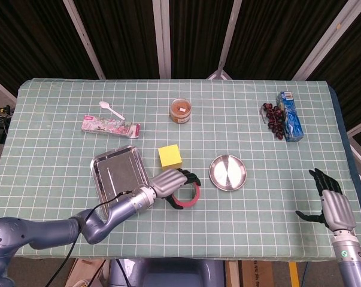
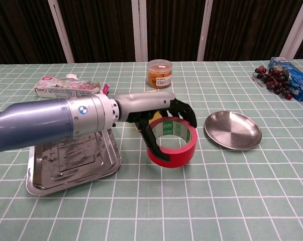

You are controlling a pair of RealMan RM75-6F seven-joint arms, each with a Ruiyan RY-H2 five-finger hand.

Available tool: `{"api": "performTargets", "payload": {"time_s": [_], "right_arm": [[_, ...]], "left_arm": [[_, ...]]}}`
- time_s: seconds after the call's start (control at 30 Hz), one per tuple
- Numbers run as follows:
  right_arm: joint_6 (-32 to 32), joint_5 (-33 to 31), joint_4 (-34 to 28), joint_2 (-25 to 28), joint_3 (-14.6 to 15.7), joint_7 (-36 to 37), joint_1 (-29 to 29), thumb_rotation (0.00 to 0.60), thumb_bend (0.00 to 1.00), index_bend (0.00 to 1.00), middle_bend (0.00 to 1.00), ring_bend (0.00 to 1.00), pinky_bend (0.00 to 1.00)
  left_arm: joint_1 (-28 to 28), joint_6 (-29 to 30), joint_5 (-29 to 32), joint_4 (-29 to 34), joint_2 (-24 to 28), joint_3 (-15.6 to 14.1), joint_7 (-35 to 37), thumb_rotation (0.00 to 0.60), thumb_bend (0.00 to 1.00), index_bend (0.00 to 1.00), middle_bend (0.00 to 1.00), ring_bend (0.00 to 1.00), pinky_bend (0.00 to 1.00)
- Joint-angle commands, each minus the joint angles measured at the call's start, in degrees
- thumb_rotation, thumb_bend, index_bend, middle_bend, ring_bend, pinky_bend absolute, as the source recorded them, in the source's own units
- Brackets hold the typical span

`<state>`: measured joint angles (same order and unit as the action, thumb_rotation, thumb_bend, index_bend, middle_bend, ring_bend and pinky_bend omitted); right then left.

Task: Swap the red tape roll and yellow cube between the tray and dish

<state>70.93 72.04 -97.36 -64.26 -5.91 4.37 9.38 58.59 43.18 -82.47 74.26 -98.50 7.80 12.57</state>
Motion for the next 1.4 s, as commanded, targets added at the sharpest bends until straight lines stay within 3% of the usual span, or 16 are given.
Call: {"api": "performTargets", "payload": {"time_s": [0.03,0.17,0.33,0.53,0.67,0.9,1.0,1.07,1.17,1.23,1.3,1.4], "right_arm": [[0.1,0.1,-0.1,-0.1,0.1,-0.3,-0.1,0.6,0.0,0.08,0.0,0.0,0.04],[0.0,-0.2,0.0,-0.3,0.1,-0.9,0.1,0.6,0.0,0.08,0.0,0.0,0.04],[0.2,-0.4,-0.3,-0.5,0.1,-1.7,0.0,0.6,0.0,0.08,0.0,0.0,0.04],[1.0,-0.4,-0.9,-0.3,0.1,-2.2,-0.3,0.6,0.0,0.08,0.0,0.0,0.04],[0.9,-0.3,-1.0,-0.5,0.2,-2.6,-0.2,0.6,0.0,0.08,0.0,0.0,0.04],[0.6,-0.2,-0.9,-1.0,0.3,-3.1,0.0,0.6,0.0,0.08,0.0,0.0,0.04],[0.5,-0.3,-0.8,-1.1,0.3,-3.2,0.1,0.6,0.0,0.08,0.0,0.0,0.04],[0.5,-0.3,-0.8,-1.2,0.4,-3.2,0.1,0.6,0.0,0.08,0.0,0.0,0.04],[0.3,-0.3,-0.7,-1.2,0.3,-3.0,0.1,0.6,0.0,0.08,0.0,0.0,0.04],[0.2,-0.4,-0.6,-1.2,0.3,-3.0,0.2,0.6,0.0,0.08,0.0,0.0,0.04],[0.1,-0.5,-0.6,-1.2,0.3,-3.1,0.2,0.6,0.0,0.08,0.0,0.0,0.04],[0.2,-0.3,-0.6,-1.2,0.4,-2.9,0.1,0.6,0.0,0.08,0.0,0.0,0.04]], "left_arm": [[-1.5,2.1,-0.3,4.3,4.2,0.4,1.1,0.6,0.47,0.34,0.37,0.3,0.36],[-2.4,1.7,-0.3,10.7,11.1,0.3,2.9,0.6,0.46,0.34,0.34,0.3,0.36],[-4.1,-1.2,1.8,19.5,23.4,-1.5,1.1,0.6,0.46,0.34,0.32,0.29,0.36],[-9.0,2.4,1.6,21.8,30.7,-5.6,-3.9,0.6,0.46,0.34,0.31,0.28,0.34],[-11.9,3.8,1.3,20.2,31.0,-7.9,-2.9,0.6,0.46,0.34,0.28,0.26,0.34],[-15.6,6.8,-2.4,12.4,27.0,-10.5,3.5,0.6,0.45,0.34,0.25,0.2,0.33],[-16.2,7.0,-3.5,9.3,25.4,-11.3,4.7,0.6,0.44,0.34,0.21,0.15,0.27],[-16.5,6.7,-4.2,7.4,24.4,-12.0,5.7,0.6,0.4,0.33,0.16,0.08,0.2],[-16.4,5.0,-4.8,5.6,23.9,-13.0,7.3,0.6,0.22,0.29,0.02,0.0,0.06],[-16.0,3.2,-4.7,5.3,24.2,-13.4,8.9,0.6,0.12,0.26,0.0,0.0,0.01],[-16.2,3.9,-4.7,4.4,23.6,-12.9,9.5,0.6,0.05,0.23,0.0,0.0,0.0],[-17.2,8.3,-5.8,3.3,22.1,-11.4,12.0,0.6,0.04,0.2,0.0,0.0,0.0]]}}
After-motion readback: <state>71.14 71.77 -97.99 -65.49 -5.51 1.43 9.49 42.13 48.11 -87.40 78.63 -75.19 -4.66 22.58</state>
